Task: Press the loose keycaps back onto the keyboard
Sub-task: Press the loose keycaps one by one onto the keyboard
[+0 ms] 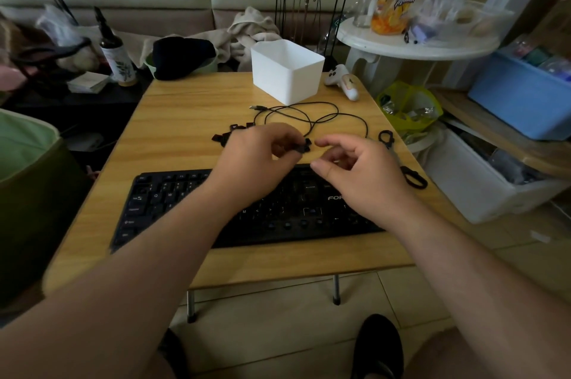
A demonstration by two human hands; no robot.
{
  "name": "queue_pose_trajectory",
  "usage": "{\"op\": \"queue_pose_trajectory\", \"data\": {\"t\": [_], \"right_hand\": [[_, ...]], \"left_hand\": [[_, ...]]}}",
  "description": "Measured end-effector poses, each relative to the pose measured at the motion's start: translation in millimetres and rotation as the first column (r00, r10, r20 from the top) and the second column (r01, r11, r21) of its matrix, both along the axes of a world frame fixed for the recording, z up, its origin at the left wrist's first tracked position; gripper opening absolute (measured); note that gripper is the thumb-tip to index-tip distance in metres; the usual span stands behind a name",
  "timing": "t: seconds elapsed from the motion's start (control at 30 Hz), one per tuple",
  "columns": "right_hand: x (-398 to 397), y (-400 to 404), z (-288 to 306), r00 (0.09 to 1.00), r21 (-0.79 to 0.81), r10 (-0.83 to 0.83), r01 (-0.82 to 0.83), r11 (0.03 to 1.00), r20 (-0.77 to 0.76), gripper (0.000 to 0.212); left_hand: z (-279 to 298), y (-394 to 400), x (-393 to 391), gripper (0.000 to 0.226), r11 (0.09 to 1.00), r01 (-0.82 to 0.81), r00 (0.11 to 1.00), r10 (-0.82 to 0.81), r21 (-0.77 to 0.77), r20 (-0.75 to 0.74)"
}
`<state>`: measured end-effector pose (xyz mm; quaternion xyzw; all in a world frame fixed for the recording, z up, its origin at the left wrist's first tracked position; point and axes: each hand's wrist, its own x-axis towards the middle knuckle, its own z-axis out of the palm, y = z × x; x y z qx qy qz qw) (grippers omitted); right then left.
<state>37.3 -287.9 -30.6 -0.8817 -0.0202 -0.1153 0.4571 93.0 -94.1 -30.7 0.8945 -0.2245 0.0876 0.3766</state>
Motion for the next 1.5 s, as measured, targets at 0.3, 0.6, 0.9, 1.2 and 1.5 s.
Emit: {"op": "queue_pose_trajectory", "data": {"t": [0.3,0.6,0.9,1.2,1.5], "right_hand": [[-1,5,5,0.986,0.039,0.013,-0.020,0.999,0.168,0.035],[-6,7,7,0.968,0.016,0.044,-0.049,0.999,0.245,0.029],[-4,4,5,0.945,-0.113,0.084,-0.051,0.992,0.317,0.029],[6,30,11,0.988,0.171,0.020,-0.046,0.984,0.152,0.019],[16,88,6,0.968,0.638,0.249,-0.170,0.751,-0.035,0.019]], "left_hand": [[-3,-15,-25,0.039,0.901,0.029,0.960,-0.146,-0.434,-0.238],[2,-15,-26,0.043,0.829,0.025,0.919,-0.240,-0.559,-0.314],[4,-7,-23,0.045,0.898,0.099,0.935,-0.232,-0.429,-0.268],[13,17,-26,0.047,0.859,0.014,0.955,-0.163,-0.512,-0.248],[20,79,-31,0.047,0.860,-0.079,0.953,-0.083,-0.504,-0.291]]}}
